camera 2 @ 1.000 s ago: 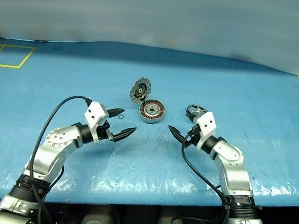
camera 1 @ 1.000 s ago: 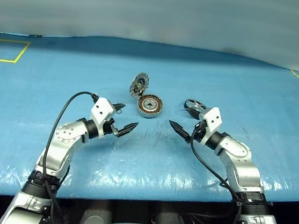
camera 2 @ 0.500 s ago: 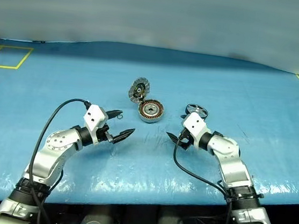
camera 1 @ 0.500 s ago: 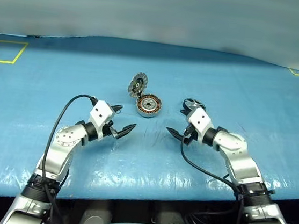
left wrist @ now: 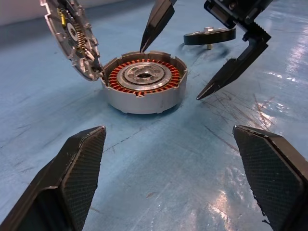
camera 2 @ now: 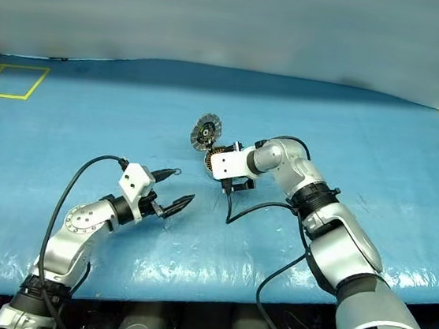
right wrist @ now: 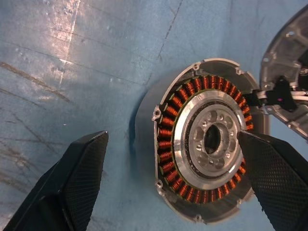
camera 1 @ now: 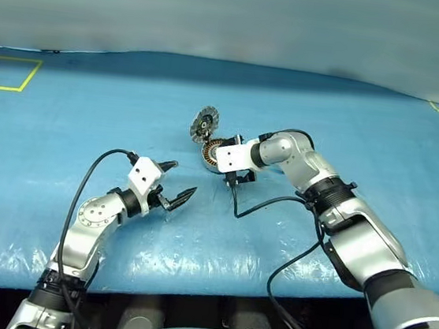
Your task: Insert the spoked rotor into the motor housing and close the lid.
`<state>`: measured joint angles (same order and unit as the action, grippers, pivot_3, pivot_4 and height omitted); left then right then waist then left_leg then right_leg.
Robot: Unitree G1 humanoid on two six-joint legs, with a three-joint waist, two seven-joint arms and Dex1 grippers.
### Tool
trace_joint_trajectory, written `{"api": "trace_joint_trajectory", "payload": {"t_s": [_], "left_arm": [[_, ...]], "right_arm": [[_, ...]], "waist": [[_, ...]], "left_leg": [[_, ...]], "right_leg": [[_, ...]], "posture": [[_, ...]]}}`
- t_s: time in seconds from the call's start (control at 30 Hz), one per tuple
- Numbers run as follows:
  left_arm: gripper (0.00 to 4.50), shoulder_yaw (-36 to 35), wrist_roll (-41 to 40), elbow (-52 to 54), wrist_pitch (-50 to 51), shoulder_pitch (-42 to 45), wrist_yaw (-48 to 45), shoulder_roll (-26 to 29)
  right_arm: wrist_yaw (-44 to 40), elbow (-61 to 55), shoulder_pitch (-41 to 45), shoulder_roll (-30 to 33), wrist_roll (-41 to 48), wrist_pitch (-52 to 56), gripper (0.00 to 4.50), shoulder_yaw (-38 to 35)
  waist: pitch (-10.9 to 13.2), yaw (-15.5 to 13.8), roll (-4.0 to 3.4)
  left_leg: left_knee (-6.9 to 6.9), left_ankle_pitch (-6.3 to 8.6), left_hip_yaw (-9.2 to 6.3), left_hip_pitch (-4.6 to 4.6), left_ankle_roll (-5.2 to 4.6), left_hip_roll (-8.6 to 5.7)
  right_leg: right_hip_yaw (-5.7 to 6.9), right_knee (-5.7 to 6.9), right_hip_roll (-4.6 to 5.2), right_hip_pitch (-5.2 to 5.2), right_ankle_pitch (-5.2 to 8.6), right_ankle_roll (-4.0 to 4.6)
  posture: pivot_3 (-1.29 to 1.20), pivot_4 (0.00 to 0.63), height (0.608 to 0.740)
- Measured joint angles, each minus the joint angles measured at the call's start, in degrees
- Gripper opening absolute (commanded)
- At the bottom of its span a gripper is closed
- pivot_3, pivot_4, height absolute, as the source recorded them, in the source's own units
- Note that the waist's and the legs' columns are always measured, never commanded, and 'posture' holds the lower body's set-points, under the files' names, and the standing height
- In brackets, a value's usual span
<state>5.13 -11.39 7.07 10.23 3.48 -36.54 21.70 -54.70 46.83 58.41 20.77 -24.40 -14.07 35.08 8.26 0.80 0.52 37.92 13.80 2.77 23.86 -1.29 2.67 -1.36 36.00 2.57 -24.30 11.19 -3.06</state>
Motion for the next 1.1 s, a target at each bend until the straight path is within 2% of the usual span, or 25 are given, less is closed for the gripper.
{"api": "trace_joint_trajectory", "payload": {"t_s": [0.3, 0.67, 0.87, 1.03, 1.07, 1.1], "left_arm": [[4.48, -0.19, 0.02, 2.82, 0.00, -3.77, 2.25, -0.26], [4.48, -0.22, 0.04, 3.10, -0.03, -4.70, 2.91, -0.43], [4.48, -0.10, 0.27, 3.10, -0.70, -4.60, 3.70, -1.22], [4.50, -0.12, 0.91, 3.10, -0.93, -5.48, 4.43, -1.22], [4.50, -0.14, 1.13, 3.11, -0.97, -5.67, 4.53, -1.21], [4.50, -0.17, 1.20, 3.11, -0.99, -5.91, 4.68, -1.21]], "right_arm": [[1.77, 13.26, 6.02, -4.34, -4.08, -5.59, 4.50, 0.59], [-2.01, 14.07, 6.56, -4.50, -4.64, -6.88, 4.50, -0.10], [-3.19, 18.25, 8.68, -6.04, -5.72, -5.70, 4.50, 0.44], [-3.99, 21.20, 10.05, -7.48, -6.62, -4.55, 2.98, 0.51], [-3.57, 21.44, 10.20, -7.55, -6.74, -4.41, 2.98, 0.49], [-3.39, 21.69, 10.21, -7.68, -6.76, -4.35, 2.71, 0.42]], "waist": [[0.00, 0.46, -0.01], [0.00, 0.46, -0.01], [-0.01, 0.44, -0.01], [-0.04, 0.36, 0.00], [-0.05, 0.32, -0.01], [-0.06, 0.29, 0.00]], "left_leg": [[0.02, -0.03, 0.00, -0.21, 0.05, 0.02], [0.03, -0.05, -0.02, -0.30, 0.08, 0.02], [0.06, -0.09, -0.03, -0.37, 0.15, 0.02], [0.11, -0.10, -0.04, -0.42, 0.17, 0.02], [0.12, -0.11, -0.05, -0.43, 0.17, 0.02], [0.12, -0.11, -0.05, -0.47, 0.17, 0.02]], "right_leg": [[0.00, 0.24, 0.00, 0.08, 0.02, 0.06], [0.00, 0.69, 0.00, 0.00, 0.16, 0.24], [0.00, 0.80, -0.01, 0.01, 0.18, 0.27], [0.01, 0.81, 0.00, 0.09, 0.19, 0.28], [0.01, 0.81, 0.00, 0.11, 0.19, 0.28], [0.01, 0.81, 0.00, 0.15, 0.19, 0.29]], "posture": [[0.00, 0.150, 0.740], [0.00, 0.150, 0.740], [0.00, 0.150, 0.740], [0.00, 0.150, 0.740], [0.00, 0.150, 0.740], [0.00, 0.150, 0.740]]}}
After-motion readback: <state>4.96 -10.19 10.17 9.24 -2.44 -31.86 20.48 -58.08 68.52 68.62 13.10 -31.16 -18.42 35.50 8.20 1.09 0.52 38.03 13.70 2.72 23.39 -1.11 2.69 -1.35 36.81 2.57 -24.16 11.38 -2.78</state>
